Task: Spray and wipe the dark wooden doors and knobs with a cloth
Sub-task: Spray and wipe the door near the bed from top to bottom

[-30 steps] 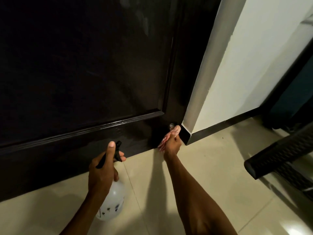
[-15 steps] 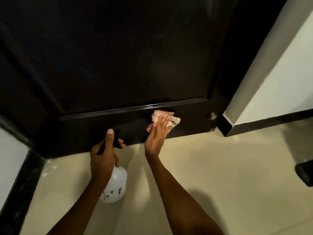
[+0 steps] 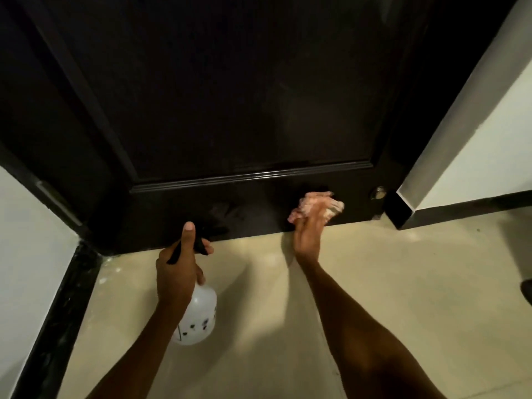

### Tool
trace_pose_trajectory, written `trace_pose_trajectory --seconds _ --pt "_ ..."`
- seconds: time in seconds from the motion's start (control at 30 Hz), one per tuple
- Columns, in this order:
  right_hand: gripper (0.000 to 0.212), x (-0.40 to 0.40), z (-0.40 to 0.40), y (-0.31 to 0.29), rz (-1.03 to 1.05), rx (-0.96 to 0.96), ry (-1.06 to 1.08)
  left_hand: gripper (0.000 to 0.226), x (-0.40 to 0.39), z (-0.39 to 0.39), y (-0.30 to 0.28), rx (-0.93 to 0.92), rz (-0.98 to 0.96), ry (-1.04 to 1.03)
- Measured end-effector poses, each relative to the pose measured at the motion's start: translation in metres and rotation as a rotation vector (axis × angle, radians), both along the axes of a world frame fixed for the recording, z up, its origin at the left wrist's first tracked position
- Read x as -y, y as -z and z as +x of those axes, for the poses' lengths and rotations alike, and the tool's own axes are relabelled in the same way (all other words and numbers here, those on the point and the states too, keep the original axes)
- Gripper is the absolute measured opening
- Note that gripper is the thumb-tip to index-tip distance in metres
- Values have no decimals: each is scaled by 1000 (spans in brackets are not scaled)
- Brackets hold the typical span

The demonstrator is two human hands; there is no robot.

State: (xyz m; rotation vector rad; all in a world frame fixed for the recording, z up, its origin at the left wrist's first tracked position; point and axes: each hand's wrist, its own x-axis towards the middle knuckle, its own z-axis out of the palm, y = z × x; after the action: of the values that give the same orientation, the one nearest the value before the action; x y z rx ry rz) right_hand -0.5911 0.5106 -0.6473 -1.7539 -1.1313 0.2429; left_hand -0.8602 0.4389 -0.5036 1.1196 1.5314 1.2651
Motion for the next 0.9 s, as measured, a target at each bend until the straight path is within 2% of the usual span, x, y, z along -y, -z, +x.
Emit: trace_pose_trajectory --seconds 0.07,0.1,0.17,0.27,0.33,0.43,0.5,0.53,0.6,0.67,0.77,0.8,0.9 --pt "69 -3 21 -20 38 -365 164 58 -1 7 1 36 -6 18" --pt "67 -5 26 -29 45 -488 214 60 -3 10 1 54 -16 25" --pt "64 -12 22 -39 85 -637 287 65 -5 12 2 79 -29 33" --pt "62 -30 -16 -38 144 -719 333 69 -5 10 2 66 -16 51" --pt "60 -37 -58 -33 97 -852 281 70 -5 2 4 35 -9 33" --pt "65 -30 -131 -28 -40 -979 0 67 -1 -16 9 -35 -5 -3" --pt "64 -36 -162 -25 -62 -1036 -24 65 2 -26 9 -69 -11 -37" --pt "65 -40 -170 -23 -45 -1061 36 65 3 -29 8 -84 -14 -51" --pt "73 -45 -171 -11 -7 -1052 89 65 3 -34 8 -100 -18 -76" --pt "69 -27 -161 -28 74 -1017 41 64 4 -35 11 -91 -24 -78" --pt "64 -21 -110 -26 76 -975 98 63 7 -28 19 -52 -32 -47" --pt "66 -24 -87 -26 72 -989 175 63 7 -24 21 -36 -39 -43" --pt "51 -41 -10 -18 172 -1084 433 63 5 -5 25 7 -54 -25"
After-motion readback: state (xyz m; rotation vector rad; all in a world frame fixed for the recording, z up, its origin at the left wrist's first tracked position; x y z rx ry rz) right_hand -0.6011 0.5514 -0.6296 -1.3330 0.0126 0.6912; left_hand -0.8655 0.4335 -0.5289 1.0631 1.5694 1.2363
